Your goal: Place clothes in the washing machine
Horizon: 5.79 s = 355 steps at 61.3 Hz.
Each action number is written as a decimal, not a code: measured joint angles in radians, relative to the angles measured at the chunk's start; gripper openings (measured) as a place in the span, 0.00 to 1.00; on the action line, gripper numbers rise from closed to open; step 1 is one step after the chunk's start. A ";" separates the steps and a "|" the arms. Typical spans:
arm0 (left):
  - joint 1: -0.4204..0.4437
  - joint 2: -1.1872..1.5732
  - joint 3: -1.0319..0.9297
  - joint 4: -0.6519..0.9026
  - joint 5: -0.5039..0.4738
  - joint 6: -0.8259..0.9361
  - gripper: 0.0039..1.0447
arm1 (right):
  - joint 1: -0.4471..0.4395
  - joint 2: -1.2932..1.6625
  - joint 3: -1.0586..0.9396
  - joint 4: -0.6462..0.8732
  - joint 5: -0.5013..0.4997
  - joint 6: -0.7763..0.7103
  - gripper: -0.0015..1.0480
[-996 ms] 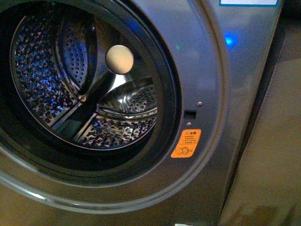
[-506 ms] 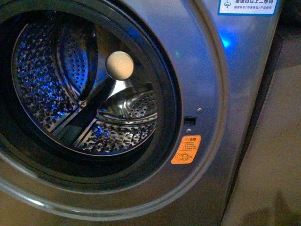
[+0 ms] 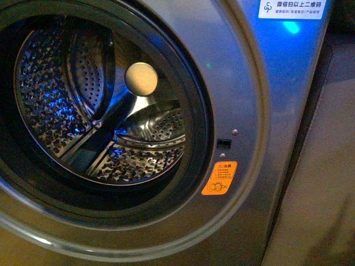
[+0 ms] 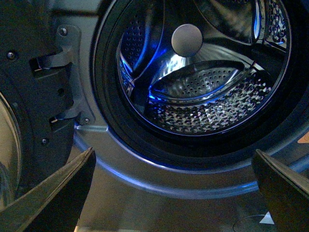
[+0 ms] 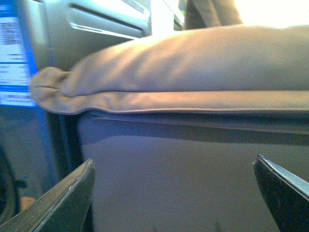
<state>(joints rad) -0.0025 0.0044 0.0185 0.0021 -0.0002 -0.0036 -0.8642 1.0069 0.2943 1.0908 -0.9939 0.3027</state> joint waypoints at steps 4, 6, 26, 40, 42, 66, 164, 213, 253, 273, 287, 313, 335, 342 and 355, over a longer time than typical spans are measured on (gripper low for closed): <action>0.000 0.000 0.000 0.000 0.000 0.000 0.94 | -0.061 0.113 0.087 -0.103 -0.003 -0.049 0.93; 0.000 0.000 0.000 0.000 0.000 0.000 0.94 | -0.097 0.189 0.155 -0.216 0.016 -0.116 0.93; 0.000 0.000 0.000 0.000 0.000 0.000 0.94 | -0.276 0.794 0.599 -1.052 0.225 -0.732 0.93; 0.000 0.000 0.000 0.000 0.000 0.000 0.94 | -0.249 1.231 0.653 -0.953 0.397 -0.909 0.93; 0.000 0.000 0.000 0.000 0.000 0.000 0.94 | -0.241 1.283 0.665 -0.918 0.417 -0.918 0.93; 0.000 0.000 0.000 0.000 0.000 0.000 0.94 | -0.183 1.634 0.844 -0.766 0.463 -0.947 0.93; 0.000 0.000 0.000 0.000 0.000 0.000 0.94 | -0.215 1.739 0.905 -0.599 0.484 -0.847 0.06; 0.000 0.000 0.000 0.000 0.000 0.000 0.94 | -0.268 0.393 0.565 -0.331 -0.059 -0.397 0.05; 0.000 0.000 0.000 0.000 0.000 0.000 0.94 | 0.544 0.139 1.161 -0.989 0.307 -0.227 0.05; 0.000 0.000 0.000 0.000 0.000 0.000 0.94 | 1.169 0.231 1.372 -1.204 0.703 -0.393 0.05; 0.000 0.000 0.000 0.000 0.000 0.000 0.94 | 1.232 0.244 1.379 -1.208 0.708 -0.405 0.05; 0.033 0.017 0.000 0.019 0.101 -0.021 0.94 | 1.231 0.244 1.379 -1.208 0.712 -0.407 0.05; 0.196 0.719 0.455 0.618 0.570 -0.169 0.94 | 1.231 0.244 1.379 -1.208 0.712 -0.408 0.05; 0.099 0.825 0.594 0.626 0.600 -0.182 0.94 | 1.231 0.244 1.379 -1.208 0.712 -0.408 0.05; -0.155 0.959 0.808 0.590 0.568 -0.137 0.94 | 1.231 0.244 1.379 -1.208 0.712 -0.408 0.05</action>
<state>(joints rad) -0.1574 0.9638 0.8265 0.5922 0.5674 -0.1406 0.3672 1.2510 1.6730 -0.1173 -0.2821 -0.1051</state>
